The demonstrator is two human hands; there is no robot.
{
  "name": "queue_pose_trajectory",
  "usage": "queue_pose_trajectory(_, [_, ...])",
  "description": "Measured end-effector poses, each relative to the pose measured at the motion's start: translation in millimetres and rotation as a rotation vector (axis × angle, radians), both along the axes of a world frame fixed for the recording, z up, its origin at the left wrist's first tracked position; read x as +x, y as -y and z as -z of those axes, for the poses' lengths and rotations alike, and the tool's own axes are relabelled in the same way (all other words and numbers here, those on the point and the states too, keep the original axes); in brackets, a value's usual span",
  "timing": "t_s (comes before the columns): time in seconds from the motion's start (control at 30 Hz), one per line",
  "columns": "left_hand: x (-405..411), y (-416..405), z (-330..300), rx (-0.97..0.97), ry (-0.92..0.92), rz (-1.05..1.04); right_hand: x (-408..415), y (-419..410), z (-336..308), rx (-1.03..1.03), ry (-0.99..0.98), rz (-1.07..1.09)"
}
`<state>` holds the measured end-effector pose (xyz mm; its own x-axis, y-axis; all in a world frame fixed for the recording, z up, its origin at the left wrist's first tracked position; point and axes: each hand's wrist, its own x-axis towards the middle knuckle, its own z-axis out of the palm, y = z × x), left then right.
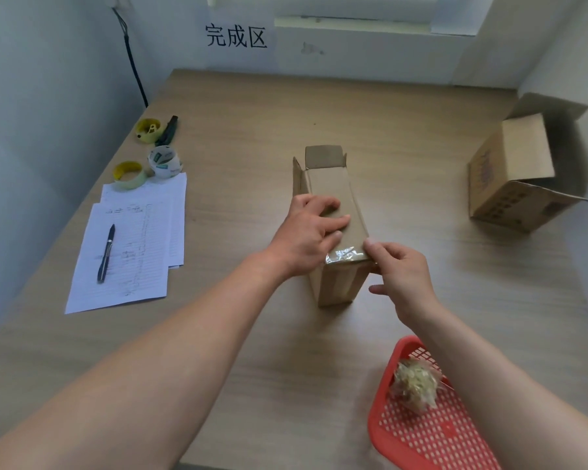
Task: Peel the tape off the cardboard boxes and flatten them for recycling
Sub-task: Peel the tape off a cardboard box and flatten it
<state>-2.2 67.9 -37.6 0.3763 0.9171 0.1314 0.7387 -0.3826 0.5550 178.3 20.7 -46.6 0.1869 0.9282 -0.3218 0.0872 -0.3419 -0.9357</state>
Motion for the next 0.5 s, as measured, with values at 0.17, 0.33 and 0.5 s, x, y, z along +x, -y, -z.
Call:
queue_pose_trajectory(0.17, [-2, 1, 1, -0.033, 0.012, -0.002, -3, 3, -4, 0.064, -0.105, 0.005])
queue_pose_trajectory(0.33, [-9, 2, 0, -0.07, 0.003, 0.005, -3, 7, -3, 0.15, 0.019, 0.009])
queue_pose_trajectory(0.5, [-10, 7, -2, -0.089, -0.025, -0.026, -9, 4, -1, 0.126, -0.033, 0.104])
